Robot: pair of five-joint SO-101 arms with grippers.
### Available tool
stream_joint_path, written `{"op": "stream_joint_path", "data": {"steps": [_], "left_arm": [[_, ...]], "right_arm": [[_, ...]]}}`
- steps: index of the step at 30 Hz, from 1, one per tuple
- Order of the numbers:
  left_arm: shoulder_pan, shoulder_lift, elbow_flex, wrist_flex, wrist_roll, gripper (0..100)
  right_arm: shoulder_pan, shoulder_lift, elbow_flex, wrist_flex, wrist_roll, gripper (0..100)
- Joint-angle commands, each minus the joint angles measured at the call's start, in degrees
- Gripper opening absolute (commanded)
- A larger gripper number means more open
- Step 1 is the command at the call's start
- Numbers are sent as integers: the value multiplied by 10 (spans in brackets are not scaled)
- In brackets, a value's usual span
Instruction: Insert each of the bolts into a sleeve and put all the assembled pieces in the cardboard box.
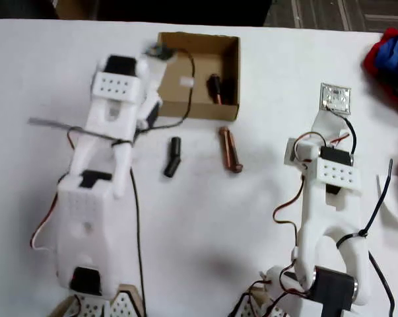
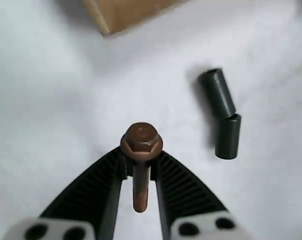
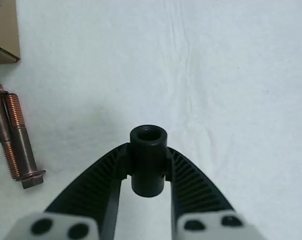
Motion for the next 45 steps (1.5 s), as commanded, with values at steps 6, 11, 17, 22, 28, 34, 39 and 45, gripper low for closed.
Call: {"op": "stream_joint_path", "data": {"steps": [6,11,17,22,28,34,39,45], "left_arm": [[45,-229,-29,-22,62,24],[81,-310,-29,-38,135,24],[113,-434,137,-116,144,24],[115,-626,442,-319,139,24],[115,-818,792,-658,55,24],[112,-842,864,-738,55,24],[130,-845,861,-731,71,24],[149,-845,861,-733,-27,24]], "right_arm": [[2,-6,-11,-3,-3,20],[-32,-47,40,-28,-3,20],[-74,-253,222,-157,38,20],[-98,-404,308,-165,45,20],[-171,-469,360,-169,46,20],[-246,-474,402,-228,46,20],[-247,-476,418,-272,46,21],[-250,-478,427,-284,49,21]]}}
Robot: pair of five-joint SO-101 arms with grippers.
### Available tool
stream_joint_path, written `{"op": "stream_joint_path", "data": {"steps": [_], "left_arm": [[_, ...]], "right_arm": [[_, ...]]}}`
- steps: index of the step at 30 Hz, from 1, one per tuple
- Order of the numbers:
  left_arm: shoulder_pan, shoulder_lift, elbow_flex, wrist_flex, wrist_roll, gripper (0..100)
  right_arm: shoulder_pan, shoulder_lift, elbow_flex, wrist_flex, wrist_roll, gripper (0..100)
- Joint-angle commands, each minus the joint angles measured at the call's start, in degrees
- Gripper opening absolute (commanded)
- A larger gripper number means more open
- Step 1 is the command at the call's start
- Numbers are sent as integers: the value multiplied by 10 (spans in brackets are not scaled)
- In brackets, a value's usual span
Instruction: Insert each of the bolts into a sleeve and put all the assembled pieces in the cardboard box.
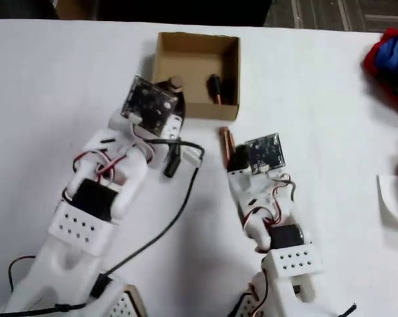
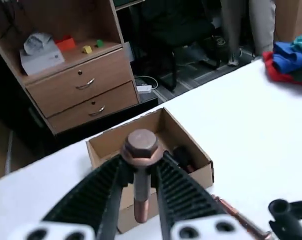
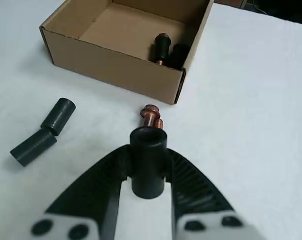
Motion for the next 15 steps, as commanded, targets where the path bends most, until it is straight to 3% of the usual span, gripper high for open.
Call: {"op": "stream_joint_path", "data": {"steps": [1,5,10,12,15], "left_arm": [[6,-22,-3,-18,-91,24],[8,-22,0,-15,-171,24],[8,-21,0,-18,-174,24],[11,-21,2,-18,-135,24],[6,-21,-6,-22,47,24]], "right_arm": [[-2,-15,-4,-14,5,21],[-2,-16,-4,-14,2,20],[-3,-16,-7,-14,2,20],[-5,-16,-8,-15,1,20],[-23,-16,-6,-44,1,20]]}}
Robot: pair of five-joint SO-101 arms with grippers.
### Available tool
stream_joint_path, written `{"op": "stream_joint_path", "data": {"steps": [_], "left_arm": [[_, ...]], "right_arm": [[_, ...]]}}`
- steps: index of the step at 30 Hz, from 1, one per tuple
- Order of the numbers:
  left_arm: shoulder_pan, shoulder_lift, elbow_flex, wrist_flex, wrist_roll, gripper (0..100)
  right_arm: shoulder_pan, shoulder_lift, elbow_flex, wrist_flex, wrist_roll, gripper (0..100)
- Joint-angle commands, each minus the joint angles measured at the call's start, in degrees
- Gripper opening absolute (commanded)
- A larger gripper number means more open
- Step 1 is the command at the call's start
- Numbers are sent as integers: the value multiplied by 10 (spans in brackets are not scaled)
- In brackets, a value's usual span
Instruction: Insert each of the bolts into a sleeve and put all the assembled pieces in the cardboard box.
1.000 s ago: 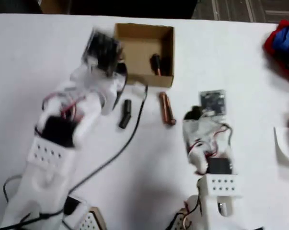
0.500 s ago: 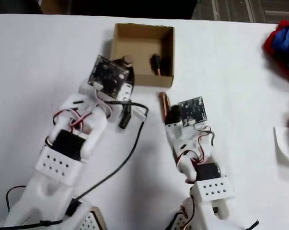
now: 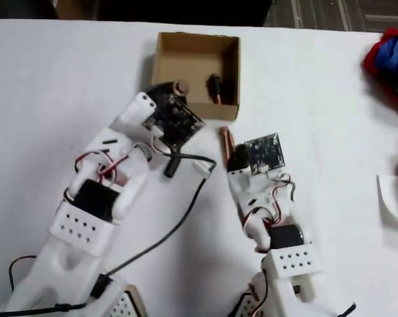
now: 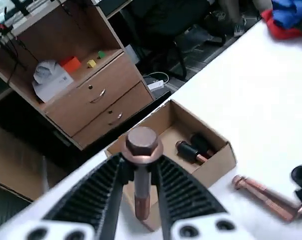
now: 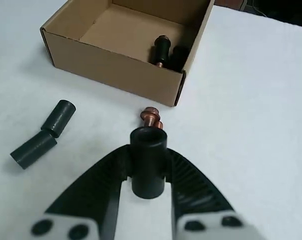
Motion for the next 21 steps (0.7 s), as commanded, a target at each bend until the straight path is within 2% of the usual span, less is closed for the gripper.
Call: {"op": "stream_joint_path", "data": {"steps": [1,3,5,8,12,14,18,21], "left_arm": [[-7,-18,-18,-25,227,24],[-16,-17,-28,-25,323,24],[4,-22,-30,-24,324,24],[34,-22,-29,-21,234,24],[48,-21,-28,-22,59,24],[55,-22,-28,-22,18,24],[54,-21,-13,-18,37,24],[54,-20,2,-19,108,24]], "right_arm": [[-23,-16,-5,-36,-2,20],[-30,-16,-4,-39,-2,20],[-30,-16,-4,-40,-2,20],[-28,-16,3,-61,-2,20],[-29,-16,40,-135,-2,20],[-30,-16,66,-189,-2,20],[-30,-16,103,-280,-2,20],[-29,-16,113,-315,-22,20]]}}
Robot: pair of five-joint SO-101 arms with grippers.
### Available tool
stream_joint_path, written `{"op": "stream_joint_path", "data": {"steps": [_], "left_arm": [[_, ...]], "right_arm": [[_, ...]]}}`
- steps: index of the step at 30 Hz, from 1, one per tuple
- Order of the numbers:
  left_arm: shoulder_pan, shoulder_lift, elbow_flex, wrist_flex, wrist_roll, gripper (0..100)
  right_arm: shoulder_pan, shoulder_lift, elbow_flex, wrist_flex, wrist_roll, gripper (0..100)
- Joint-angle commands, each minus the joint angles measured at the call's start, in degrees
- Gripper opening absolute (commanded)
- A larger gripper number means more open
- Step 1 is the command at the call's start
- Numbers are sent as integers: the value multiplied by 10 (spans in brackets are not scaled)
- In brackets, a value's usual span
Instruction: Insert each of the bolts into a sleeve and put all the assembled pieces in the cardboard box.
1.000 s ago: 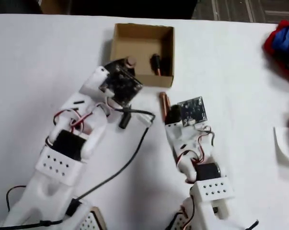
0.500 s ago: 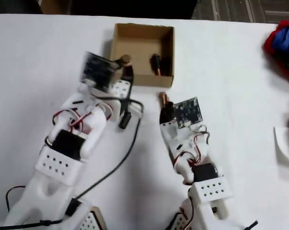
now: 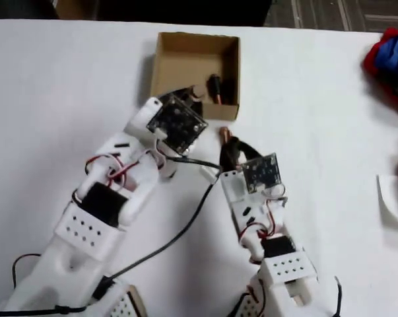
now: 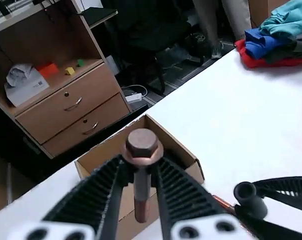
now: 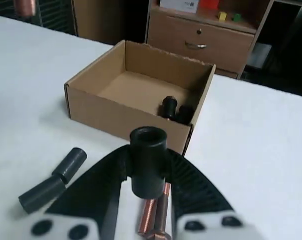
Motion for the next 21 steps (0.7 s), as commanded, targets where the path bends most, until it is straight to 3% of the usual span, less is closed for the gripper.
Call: {"op": "stream_joint_path", "data": {"steps": [1,4,6,11,18,21], "left_arm": [[6,-18,3,-13,105,24],[6,-17,17,-15,284,24],[6,-17,18,-15,360,24],[11,-20,15,-53,372,24],[20,-16,20,-76,370,24],[46,-15,24,-76,368,24]], "right_arm": [[-2,-16,1,-49,-49,20],[-4,-16,1,-51,-149,19],[-5,-16,1,-50,-178,19],[-2,-16,2,-50,-172,19],[-42,-18,17,-53,-36,19],[-61,-46,27,-49,-25,19]]}}
